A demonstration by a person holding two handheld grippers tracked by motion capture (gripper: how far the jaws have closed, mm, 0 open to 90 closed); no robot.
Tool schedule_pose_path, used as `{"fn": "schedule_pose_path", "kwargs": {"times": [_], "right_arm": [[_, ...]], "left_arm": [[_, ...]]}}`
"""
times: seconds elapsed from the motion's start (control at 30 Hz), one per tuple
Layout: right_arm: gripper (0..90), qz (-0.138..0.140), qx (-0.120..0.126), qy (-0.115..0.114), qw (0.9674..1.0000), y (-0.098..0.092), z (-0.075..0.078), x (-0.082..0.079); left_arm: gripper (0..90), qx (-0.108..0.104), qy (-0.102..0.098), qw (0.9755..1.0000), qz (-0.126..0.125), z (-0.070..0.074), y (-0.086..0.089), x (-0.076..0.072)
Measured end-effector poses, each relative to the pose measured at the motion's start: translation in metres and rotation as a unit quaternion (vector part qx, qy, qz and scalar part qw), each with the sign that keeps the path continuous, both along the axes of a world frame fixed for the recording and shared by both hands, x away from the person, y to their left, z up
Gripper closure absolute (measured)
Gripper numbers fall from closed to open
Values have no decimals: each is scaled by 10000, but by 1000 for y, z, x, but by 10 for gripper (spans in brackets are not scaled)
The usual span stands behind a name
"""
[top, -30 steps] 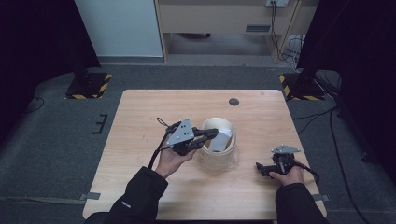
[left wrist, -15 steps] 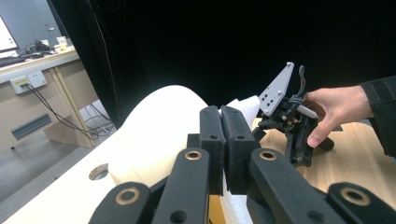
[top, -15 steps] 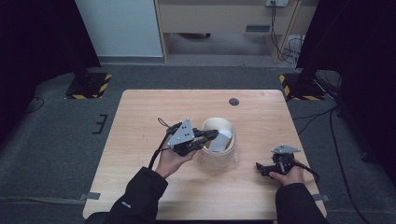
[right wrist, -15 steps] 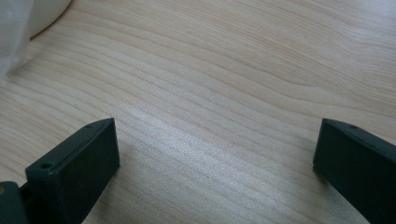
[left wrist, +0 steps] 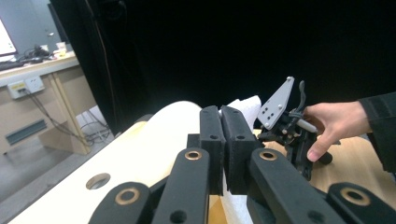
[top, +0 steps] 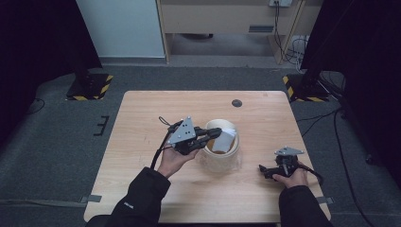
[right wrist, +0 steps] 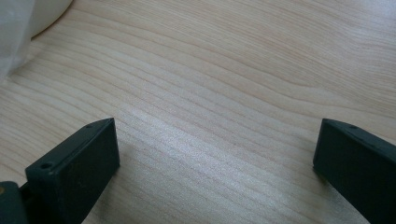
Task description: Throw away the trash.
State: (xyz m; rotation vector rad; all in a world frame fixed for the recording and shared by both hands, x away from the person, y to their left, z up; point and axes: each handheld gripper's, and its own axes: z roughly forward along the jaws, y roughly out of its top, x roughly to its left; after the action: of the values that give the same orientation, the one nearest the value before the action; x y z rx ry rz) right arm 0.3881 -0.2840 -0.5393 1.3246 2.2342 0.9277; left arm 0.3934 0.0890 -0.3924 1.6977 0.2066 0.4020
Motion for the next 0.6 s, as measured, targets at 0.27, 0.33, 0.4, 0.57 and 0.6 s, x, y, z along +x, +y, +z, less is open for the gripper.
{"fn": "schedule_pose_path", "kwargs": {"times": [0.27,0.33,0.4,0.57,0.6], "right_arm": [[5,11,-1,-4,10000,0,0,0],[5,11,-1,-5,10000,0,0,0],[5,10,-4,-6,10000,0,0,0],[5,21,-10,-11,10000,0,0,0],[5,21,-9,-10,10000,0,0,0]], "left_arm": [[873,119,73,9999,19,-10,4,-2],[873,90,158,9998,46,-11,6,-2],[873,68,252,9996,48,-13,7,-3],[872,187,395,9990,46,-18,8,-7],[871,205,416,9989,47,-19,8,-8]]}}
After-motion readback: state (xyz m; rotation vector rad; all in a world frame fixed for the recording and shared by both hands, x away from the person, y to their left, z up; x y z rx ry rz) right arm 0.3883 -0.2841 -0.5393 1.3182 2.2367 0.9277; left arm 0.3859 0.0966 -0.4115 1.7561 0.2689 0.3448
